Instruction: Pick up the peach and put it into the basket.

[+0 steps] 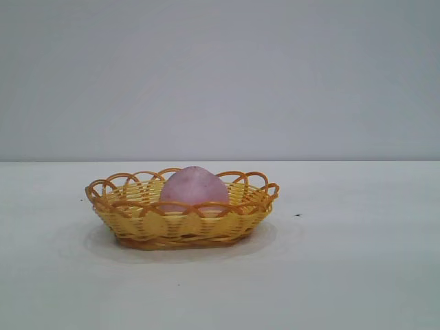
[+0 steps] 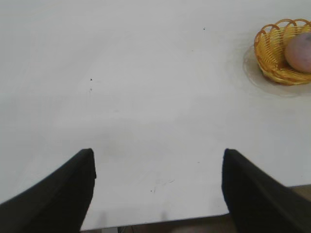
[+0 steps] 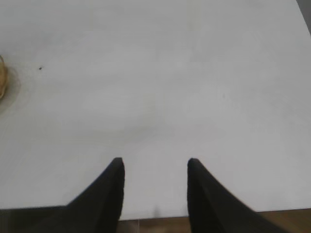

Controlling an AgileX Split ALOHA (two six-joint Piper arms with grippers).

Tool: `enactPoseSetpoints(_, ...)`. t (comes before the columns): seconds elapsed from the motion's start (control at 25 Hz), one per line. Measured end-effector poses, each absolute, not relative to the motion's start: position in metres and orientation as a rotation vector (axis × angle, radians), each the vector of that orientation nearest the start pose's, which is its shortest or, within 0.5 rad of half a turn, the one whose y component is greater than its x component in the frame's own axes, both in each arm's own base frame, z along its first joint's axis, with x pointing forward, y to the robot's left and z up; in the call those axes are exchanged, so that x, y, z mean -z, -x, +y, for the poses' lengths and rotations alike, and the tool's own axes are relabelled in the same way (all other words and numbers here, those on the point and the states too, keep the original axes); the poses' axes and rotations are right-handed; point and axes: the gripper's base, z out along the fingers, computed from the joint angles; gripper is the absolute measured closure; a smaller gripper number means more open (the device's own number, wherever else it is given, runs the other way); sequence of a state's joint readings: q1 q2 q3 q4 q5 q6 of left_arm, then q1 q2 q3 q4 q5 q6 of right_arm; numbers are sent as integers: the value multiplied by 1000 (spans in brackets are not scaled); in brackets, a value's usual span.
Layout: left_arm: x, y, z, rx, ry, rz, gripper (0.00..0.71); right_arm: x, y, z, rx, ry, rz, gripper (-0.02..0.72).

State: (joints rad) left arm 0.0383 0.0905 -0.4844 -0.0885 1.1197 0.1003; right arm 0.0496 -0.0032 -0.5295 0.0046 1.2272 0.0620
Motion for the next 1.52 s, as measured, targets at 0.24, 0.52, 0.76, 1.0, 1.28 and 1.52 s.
enactPoseSetpoints(0.24,-268,-7,-7,32,-70,2205,177,-271,16,0,-82,-12,2148,441)
enactPoseSetpoints(0.52,-268,-7,-7,32,-70,2205,177,-268,10,1,-85,-10,2125,441)
enactPoseSetpoints(0.76,-268,-7,-7,32,-70,2205,177,-268,10,1,-85,-10,2123,381)
enactPoseSetpoints(1.0,-268,-7,-7,32,-70,2205,177,-268,10,1,-84,-8,2121,286)
enactPoseSetpoints(1.28,-268,-7,-7,32,-70,2205,177,-268,10,1,-82,-6,2121,286)
enactPoseSetpoints(1.52,-268,-7,-7,32,-70,2205,177,-268,10,1,-82,-6,2121,286)
